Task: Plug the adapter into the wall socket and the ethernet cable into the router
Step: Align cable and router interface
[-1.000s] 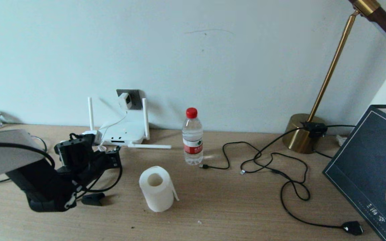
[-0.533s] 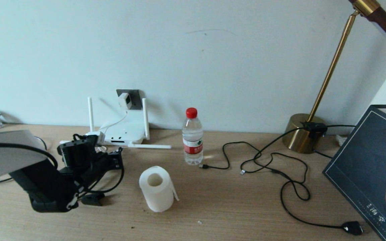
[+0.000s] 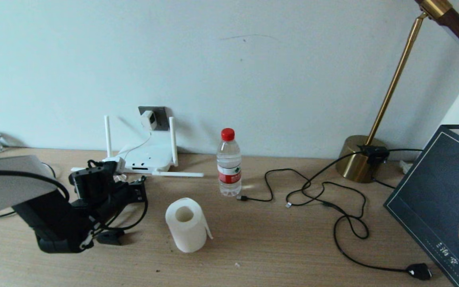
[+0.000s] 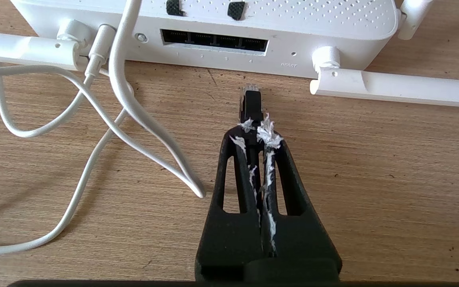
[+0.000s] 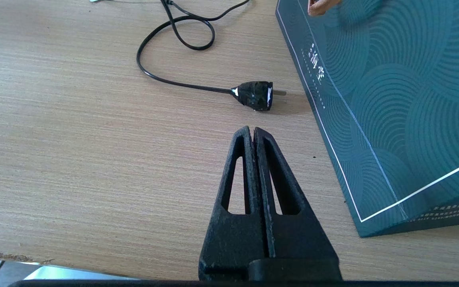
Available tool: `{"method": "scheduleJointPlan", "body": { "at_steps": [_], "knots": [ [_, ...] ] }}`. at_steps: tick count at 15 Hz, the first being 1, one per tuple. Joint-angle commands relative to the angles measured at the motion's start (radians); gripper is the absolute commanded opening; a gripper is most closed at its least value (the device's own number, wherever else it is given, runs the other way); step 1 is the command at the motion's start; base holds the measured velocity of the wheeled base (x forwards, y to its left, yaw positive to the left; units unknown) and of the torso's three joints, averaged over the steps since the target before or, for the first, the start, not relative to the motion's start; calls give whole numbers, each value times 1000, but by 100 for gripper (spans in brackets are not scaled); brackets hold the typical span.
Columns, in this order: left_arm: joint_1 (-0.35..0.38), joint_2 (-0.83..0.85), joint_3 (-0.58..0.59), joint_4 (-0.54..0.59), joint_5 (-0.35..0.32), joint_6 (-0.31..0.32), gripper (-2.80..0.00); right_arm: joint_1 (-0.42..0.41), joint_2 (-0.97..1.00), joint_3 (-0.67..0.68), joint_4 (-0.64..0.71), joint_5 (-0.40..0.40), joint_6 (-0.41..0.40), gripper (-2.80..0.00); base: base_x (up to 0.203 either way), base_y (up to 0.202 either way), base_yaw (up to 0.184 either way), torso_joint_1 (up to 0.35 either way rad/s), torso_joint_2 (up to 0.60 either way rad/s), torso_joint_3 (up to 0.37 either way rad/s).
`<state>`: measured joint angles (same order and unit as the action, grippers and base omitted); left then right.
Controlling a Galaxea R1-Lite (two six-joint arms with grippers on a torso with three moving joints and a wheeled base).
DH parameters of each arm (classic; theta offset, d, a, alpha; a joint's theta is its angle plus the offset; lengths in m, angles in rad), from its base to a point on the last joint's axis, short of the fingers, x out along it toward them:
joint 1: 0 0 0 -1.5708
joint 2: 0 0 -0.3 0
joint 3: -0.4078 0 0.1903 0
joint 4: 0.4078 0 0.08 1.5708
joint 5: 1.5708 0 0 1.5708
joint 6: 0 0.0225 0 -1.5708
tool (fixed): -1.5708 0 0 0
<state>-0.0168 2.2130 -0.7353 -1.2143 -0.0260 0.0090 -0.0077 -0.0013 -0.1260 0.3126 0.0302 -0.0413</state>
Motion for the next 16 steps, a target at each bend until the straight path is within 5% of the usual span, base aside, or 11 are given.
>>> {"method": "scheduleJointPlan", "body": {
  "at_steps": [1,16],
  "knots": [
    [-2,1,-7,-7,0,0,-280,0,1,0,2,0,-2,-280,0,0,0,0,0,0],
    [-2,2,-29,-7,0,2,-280,0,1,0,2,0,0,-280,0,0,0,0,0,0]
  ]
}}
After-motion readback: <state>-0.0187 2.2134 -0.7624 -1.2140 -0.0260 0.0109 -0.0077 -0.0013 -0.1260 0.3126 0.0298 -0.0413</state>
